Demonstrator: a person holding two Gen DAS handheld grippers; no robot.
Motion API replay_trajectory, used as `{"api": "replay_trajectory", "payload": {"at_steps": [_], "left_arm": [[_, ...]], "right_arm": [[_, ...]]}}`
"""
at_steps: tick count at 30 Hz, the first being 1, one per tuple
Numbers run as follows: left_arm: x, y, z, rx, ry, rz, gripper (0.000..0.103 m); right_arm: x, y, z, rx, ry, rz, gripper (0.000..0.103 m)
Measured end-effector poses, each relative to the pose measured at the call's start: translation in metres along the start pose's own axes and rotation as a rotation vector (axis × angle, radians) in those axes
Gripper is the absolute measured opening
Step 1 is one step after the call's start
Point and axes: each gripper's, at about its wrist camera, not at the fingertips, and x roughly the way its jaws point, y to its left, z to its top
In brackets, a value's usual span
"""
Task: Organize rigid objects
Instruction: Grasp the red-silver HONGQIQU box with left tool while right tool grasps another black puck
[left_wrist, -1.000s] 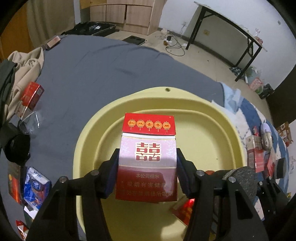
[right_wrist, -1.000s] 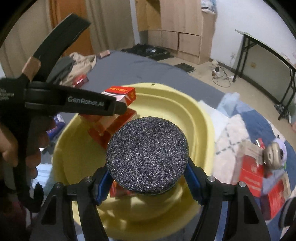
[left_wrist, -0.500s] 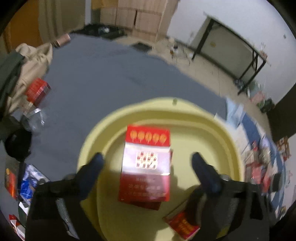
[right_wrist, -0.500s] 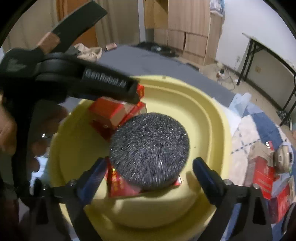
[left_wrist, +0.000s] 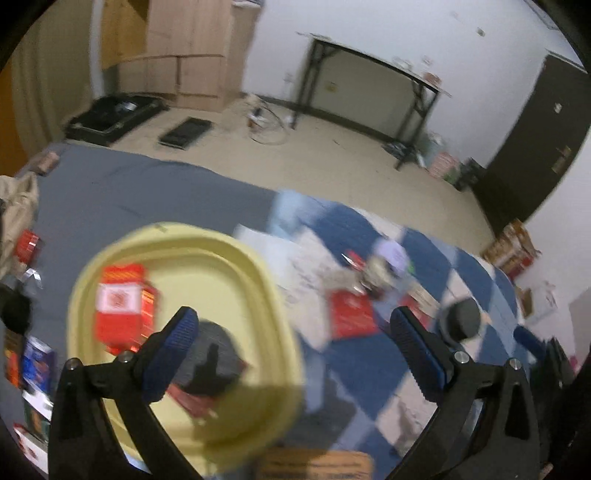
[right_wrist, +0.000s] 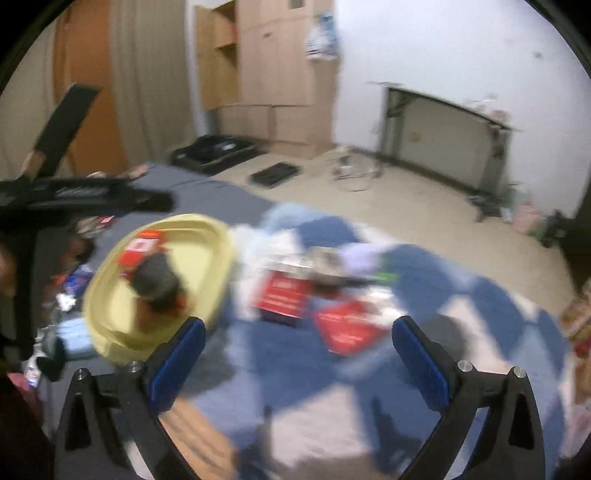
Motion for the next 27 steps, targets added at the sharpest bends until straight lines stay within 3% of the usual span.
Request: {"api": "replay_trajectory", "payload": {"at_steps": [4, 7, 13, 16, 19, 22, 24, 27], "left_arm": [[0.035, -0.033, -0.013, 0.030, 0.097, 0.013, 0.103], [0.061, -0.049, -0.014, 0.070, 0.116, 0.077, 0.103], [0.108, -0.048, -0.003, 0.010, 0.170, 0.088, 0.103], [0.127, -0.053, 0.000, 0.021, 0.185, 0.054, 0.103], [0.146, -0.059, 0.002, 0.055, 0.208, 0.090, 0.102], [0.162, -0.057, 0.003, 0.037, 0.227, 0.076, 0.102], [0.169, -0.057, 0.002, 0.050, 0.236, 0.086, 0.099], [0.173, -0.060, -0.001, 0.071, 0.230, 0.063, 0.087]], "right_arm": [[-0.011, -0.046, -0.028, 0.089, 0.016, -0.080, 0.103], [-0.006, -0.064, -0.048, 0.152, 0.023, -0.107, 0.103], [0.045, -0.081, -0.052, 0.138, 0.065, -0.132, 0.103], [0.074, -0.083, -0.050, 0.131, 0.048, -0.136, 0.103], [0.090, -0.091, -0.052, 0.171, 0.028, -0.140, 0.103], [0.107, -0.101, -0.056, 0.200, 0.037, -0.132, 0.103], [0.116, -0.104, -0.057, 0.199, 0.037, -0.134, 0.103], [0.129, -0.108, -0.057, 0.199, 0.044, -0.140, 0.103]]}}
